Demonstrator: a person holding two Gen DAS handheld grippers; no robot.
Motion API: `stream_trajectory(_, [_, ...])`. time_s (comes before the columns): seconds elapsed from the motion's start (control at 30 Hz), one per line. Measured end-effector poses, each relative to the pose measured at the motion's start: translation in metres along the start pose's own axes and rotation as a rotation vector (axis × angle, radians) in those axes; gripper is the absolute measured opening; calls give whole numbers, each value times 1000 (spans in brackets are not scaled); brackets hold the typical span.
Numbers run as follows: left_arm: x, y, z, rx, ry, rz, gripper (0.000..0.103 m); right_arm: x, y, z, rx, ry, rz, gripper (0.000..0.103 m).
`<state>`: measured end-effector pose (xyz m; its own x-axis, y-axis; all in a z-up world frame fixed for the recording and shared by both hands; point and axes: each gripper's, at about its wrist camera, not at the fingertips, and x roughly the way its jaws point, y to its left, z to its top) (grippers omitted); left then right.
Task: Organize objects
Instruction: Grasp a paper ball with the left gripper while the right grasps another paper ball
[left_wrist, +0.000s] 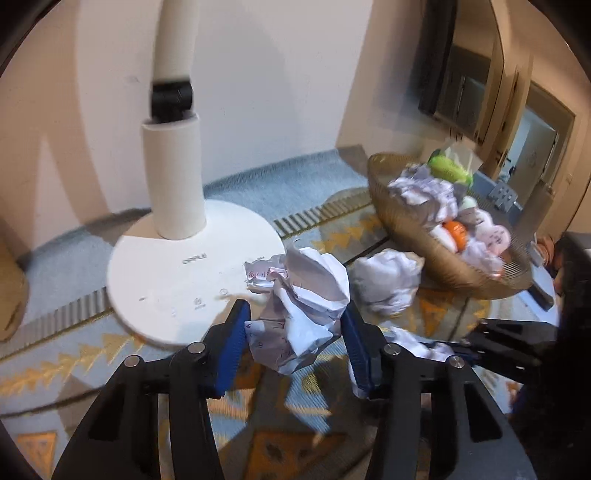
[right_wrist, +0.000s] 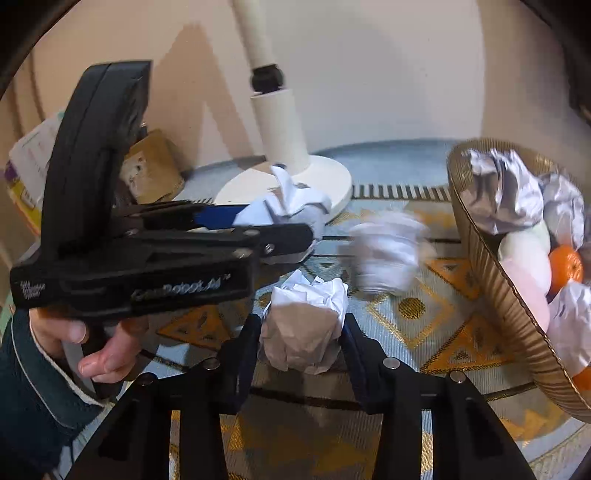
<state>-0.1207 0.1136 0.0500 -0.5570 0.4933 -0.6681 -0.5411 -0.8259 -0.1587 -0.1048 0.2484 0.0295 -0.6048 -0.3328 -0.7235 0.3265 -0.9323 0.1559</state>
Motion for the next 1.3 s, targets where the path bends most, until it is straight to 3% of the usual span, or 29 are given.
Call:
stream_trajectory(0.2, [-61, -8, -35, -69, -31, 53, 47, -7, 15, -5, -65, -23, -71, 42])
stream_trajectory(0.4, [-93, -15, -88, -119, -1, 119, 47, -44, 11, -25, -7, -30, -10, 43])
stream_trajectory(0.53, [-97, -13, -107, -175, -13, 95, 47, -66, 21, -49, -78, -15, -38, 43])
stream_trajectory(0.7, [-97, -16, -112, -171, -43, 131, 48, -59, 17, -70, -46, 30, -41, 43])
stream_trajectory(0.93, [-94, -14, -115, -188, -24, 115, 50, -53, 19, -74, -69, 41, -105, 47])
stream_trajectory(1.07, [-94, -14, -116, -188, -21, 109, 52, -52, 16, -73, -54, 47, -107, 66])
stream_trajectory(1.3, [-93, -16, -116, -181, -18, 109, 52, -53, 13, -73, -47, 47, -108, 66])
